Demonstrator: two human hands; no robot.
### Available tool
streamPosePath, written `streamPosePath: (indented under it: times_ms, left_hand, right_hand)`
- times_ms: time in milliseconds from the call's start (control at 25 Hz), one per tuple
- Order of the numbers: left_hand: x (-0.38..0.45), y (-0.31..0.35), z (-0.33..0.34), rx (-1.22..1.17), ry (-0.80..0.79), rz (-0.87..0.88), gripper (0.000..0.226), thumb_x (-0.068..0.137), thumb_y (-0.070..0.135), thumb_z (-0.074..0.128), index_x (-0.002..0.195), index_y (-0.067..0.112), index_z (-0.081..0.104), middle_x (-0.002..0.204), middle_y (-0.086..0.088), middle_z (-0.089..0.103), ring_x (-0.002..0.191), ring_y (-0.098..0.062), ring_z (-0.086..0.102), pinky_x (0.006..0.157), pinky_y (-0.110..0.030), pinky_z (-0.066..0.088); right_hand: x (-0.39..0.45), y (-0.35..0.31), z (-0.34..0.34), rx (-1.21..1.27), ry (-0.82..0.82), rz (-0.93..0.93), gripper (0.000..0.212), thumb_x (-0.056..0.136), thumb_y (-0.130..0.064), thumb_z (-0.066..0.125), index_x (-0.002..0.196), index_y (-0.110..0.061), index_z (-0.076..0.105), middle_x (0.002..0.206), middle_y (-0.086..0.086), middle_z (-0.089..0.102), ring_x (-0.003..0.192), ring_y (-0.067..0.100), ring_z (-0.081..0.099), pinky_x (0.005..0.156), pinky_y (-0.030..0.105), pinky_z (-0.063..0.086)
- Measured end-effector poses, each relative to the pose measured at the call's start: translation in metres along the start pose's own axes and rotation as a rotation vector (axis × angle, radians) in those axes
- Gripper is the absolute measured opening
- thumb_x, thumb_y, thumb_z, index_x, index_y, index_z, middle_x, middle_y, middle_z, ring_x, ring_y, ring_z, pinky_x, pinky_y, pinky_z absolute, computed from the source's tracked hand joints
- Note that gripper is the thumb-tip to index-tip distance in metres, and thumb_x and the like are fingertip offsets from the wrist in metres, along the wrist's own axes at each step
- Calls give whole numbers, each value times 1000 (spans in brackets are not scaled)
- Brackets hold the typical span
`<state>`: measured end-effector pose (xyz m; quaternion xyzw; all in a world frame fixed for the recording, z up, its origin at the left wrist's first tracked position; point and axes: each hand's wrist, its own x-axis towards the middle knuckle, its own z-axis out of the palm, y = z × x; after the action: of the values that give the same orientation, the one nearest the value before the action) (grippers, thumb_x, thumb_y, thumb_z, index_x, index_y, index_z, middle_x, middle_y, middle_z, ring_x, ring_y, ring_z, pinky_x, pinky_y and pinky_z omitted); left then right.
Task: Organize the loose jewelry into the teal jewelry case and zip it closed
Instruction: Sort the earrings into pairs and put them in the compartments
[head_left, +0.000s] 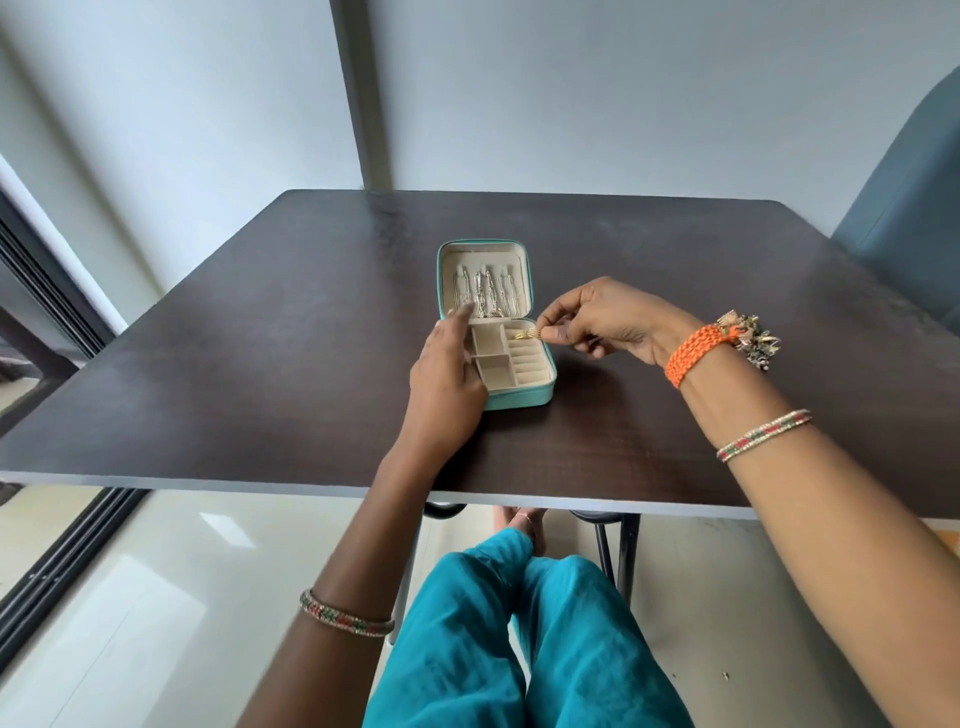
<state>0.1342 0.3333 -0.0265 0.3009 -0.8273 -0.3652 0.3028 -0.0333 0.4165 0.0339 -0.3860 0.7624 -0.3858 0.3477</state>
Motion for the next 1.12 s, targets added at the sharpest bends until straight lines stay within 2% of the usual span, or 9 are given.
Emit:
streamPosePath:
  times_ms: [80, 200, 360, 520, 720, 1120]
  left_hand:
    - [1, -1, -1, -37, -27, 9, 62, 87, -6, 36, 146, 13, 28, 139, -13, 48, 126, -27, 45, 105, -30, 33]
    - [3, -2, 1, -49, -33, -4, 63, 84, -5, 36, 146, 10, 30, 136, -17, 49, 124, -31, 45, 107, -37, 34]
    - [4, -10, 6, -71, -53, 2, 70, 73, 9, 30, 142, 13, 36, 137, -13, 50, 125, -30, 46, 106, -46, 38]
    - [7, -14, 7, -113, -63, -2, 72, 69, 10, 30, 140, 17, 40, 138, -9, 48, 128, -27, 44, 106, -46, 39]
    - [7, -12, 6, -128, -33, 49, 69, 70, 7, 30, 137, 11, 43, 139, -8, 47, 128, -25, 44, 108, -43, 37]
    - [8, -15, 7, -136, -33, 56, 64, 74, 3, 32, 135, 15, 46, 139, -6, 46, 129, -23, 43, 107, -44, 38]
  right_hand:
    - [2, 1, 0, 17, -23, 19, 13, 84, 0, 64, 80, -11, 68, 63, -2, 53, 46, 6, 42, 40, 16, 36]
    - [8, -2, 0, -10, -86, 57, 14, 85, 1, 63, 80, -11, 67, 64, -2, 54, 45, 6, 44, 39, 15, 36]
    - [18, -6, -2, -113, -195, 120, 12, 87, -4, 63, 83, -15, 66, 66, -2, 52, 44, 3, 42, 35, 13, 28]
    - [25, -11, -7, -143, -286, 172, 14, 89, -6, 60, 82, -17, 65, 67, -5, 55, 50, 4, 45, 37, 13, 29]
    - [30, -12, -10, -122, -337, 217, 16, 90, -5, 57, 82, -17, 65, 62, -8, 59, 49, 2, 47, 38, 13, 31]
    - [31, -18, -11, -275, -347, 203, 18, 88, -5, 57, 79, -19, 63, 72, -6, 51, 62, 7, 40, 58, 21, 36]
